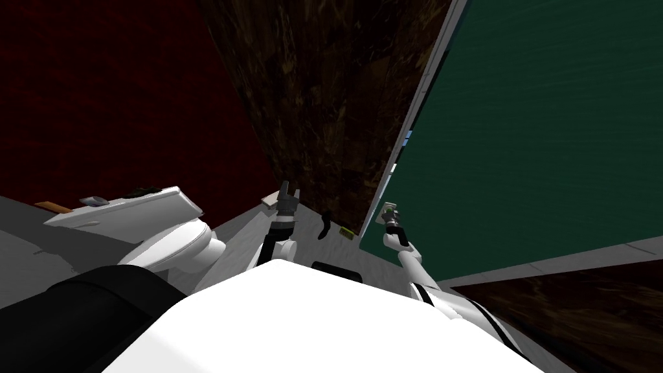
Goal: Pull the door open
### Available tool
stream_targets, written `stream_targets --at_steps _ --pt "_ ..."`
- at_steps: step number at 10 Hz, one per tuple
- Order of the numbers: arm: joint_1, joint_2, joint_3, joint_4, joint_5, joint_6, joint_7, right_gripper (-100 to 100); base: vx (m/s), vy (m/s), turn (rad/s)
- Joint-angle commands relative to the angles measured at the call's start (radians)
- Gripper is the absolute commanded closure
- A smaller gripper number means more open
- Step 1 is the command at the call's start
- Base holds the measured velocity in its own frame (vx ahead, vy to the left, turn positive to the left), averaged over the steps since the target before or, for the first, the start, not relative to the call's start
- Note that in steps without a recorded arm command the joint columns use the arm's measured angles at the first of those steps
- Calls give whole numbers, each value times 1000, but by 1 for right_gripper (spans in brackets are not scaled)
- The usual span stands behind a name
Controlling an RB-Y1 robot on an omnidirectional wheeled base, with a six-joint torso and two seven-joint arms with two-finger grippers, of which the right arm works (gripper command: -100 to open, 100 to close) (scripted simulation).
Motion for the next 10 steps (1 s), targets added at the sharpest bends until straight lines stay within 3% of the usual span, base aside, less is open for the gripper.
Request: stream_targets --at_steps 1,10 --pt "2 0 0 0 -7 0 -29 100 -23 -11 31" --pt "14 -13 6 -13 -78 6 -259 100 -32 -18 58"
